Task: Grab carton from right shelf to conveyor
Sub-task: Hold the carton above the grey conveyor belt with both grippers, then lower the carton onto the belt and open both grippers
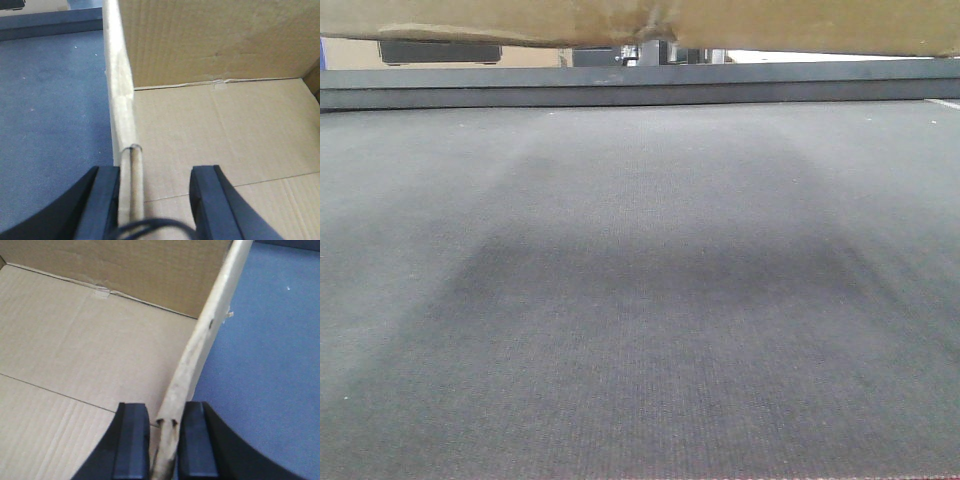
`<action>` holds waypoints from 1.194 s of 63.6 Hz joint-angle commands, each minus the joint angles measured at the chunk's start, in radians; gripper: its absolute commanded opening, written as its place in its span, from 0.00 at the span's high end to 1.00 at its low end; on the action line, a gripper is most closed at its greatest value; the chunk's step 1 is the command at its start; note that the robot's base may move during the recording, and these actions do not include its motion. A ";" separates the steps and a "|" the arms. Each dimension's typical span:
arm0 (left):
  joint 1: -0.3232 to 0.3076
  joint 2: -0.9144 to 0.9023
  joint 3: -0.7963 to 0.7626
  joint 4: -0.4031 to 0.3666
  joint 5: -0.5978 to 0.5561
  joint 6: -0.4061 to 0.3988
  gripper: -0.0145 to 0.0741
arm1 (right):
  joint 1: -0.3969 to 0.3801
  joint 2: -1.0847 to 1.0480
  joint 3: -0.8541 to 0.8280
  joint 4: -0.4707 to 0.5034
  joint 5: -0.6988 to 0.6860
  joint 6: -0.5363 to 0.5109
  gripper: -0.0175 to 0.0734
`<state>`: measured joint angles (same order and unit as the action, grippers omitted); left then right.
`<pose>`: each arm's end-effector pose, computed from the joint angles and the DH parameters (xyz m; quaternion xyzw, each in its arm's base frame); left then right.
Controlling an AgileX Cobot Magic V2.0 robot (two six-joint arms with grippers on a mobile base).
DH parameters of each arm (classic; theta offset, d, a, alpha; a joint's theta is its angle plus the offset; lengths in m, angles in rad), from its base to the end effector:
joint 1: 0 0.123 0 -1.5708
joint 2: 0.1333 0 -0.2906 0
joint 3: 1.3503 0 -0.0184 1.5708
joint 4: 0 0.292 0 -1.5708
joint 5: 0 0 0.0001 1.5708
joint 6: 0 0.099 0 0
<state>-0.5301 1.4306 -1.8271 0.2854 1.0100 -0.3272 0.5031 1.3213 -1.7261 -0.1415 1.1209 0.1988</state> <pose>0.2983 -0.1474 0.5189 0.0923 0.8529 -0.0760 0.5082 0.2641 0.1310 0.5083 -0.1333 0.8789 0.0892 0.4493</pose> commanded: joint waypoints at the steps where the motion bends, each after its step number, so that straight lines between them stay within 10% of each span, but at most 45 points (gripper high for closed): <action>1: -0.024 -0.015 -0.008 -0.095 -0.086 0.028 0.86 | 0.007 -0.005 -0.005 0.073 -0.097 -0.015 0.88; 14: -0.021 -0.015 -0.008 -0.096 -0.093 0.028 0.86 | 0.007 -0.005 -0.005 0.075 -0.082 -0.015 0.88; 30: 0.123 0.015 0.010 -0.128 0.064 0.028 0.86 | 0.007 0.064 -0.005 0.074 -0.089 -0.015 0.88; 68: 0.208 0.125 0.324 -0.140 -0.223 0.028 0.85 | 0.007 0.397 -0.005 0.067 -0.196 -0.015 0.88; 76: 0.208 0.145 0.325 -0.140 -0.228 0.028 0.72 | 0.007 0.416 -0.005 0.067 -0.186 -0.015 0.71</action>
<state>-0.3091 1.5765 -1.5006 0.2028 0.8498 -0.3253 0.5031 1.7375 -1.7261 -0.1049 1.0169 0.1948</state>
